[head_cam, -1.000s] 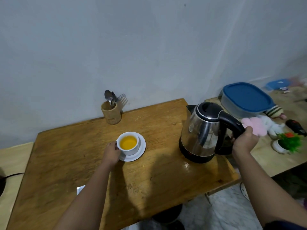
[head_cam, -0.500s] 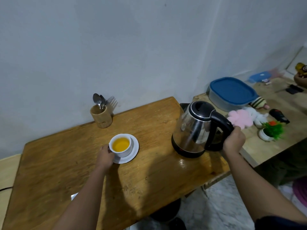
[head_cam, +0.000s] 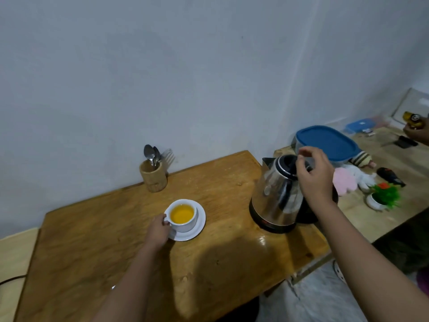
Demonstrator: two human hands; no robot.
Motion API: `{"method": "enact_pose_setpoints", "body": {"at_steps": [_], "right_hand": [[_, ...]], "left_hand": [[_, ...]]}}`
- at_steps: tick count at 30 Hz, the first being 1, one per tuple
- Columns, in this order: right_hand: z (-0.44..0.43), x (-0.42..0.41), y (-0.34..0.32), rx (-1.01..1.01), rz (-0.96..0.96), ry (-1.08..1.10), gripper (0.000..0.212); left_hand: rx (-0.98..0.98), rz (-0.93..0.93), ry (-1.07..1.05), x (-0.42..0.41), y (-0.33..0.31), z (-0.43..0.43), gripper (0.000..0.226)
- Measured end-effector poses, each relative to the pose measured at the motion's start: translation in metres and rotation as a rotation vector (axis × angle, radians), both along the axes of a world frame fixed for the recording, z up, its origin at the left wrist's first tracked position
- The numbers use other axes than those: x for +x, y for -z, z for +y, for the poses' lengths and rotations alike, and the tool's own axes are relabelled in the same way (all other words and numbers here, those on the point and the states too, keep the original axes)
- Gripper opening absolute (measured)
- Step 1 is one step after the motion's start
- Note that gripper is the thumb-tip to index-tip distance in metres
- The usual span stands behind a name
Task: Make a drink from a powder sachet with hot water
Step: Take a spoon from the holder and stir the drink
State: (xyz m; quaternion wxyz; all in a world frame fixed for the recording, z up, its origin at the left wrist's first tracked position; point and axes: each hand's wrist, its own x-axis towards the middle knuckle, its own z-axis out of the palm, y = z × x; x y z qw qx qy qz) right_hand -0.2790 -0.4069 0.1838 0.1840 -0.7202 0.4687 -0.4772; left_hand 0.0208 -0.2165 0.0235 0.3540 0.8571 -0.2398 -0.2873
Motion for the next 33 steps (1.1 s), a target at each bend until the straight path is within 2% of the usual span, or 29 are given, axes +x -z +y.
{"method": "enact_pose_setpoints", "body": {"at_steps": [5, 9, 12, 15, 20, 24, 29, 33], "right_hand": [[0.011, 0.089, -0.007, 0.087, 0.047, -0.325, 0.012], [0.018, 0.178, 0.015, 0.303, 0.166, -0.527, 0.017], [0.023, 0.243, 0.039, 0.431, 0.263, -0.611, 0.019], [0.028, 0.297, 0.056, 0.529, 0.269, -0.674, 0.020], [0.029, 0.362, 0.084, 0.563, 0.423, -0.596, 0.018], [0.022, 0.386, 0.098, 0.454, 0.580, -0.482, 0.018], [0.015, 0.405, 0.101, 0.332, 0.744, -0.455, 0.017], [0.016, 0.413, 0.103, 0.302, 0.799, -0.434, 0.014]], "left_hand": [[-0.025, 0.038, 0.031, 0.009, 0.003, 0.006, 0.029], [-0.043, 0.047, 0.029, 0.006, -0.005, 0.010, 0.031], [-0.051, 0.044, 0.075, 0.009, -0.005, 0.012, 0.029], [-0.021, 0.039, 0.089, 0.014, -0.007, 0.012, 0.032], [-0.023, 0.027, 0.138, 0.019, -0.003, 0.011, 0.035], [-0.021, 0.003, 0.143, 0.019, 0.000, 0.013, 0.036], [-0.040, -0.035, 0.169, 0.021, -0.003, 0.012, 0.035], [-0.055, -0.042, 0.139, 0.019, -0.003, 0.010, 0.036]]}}
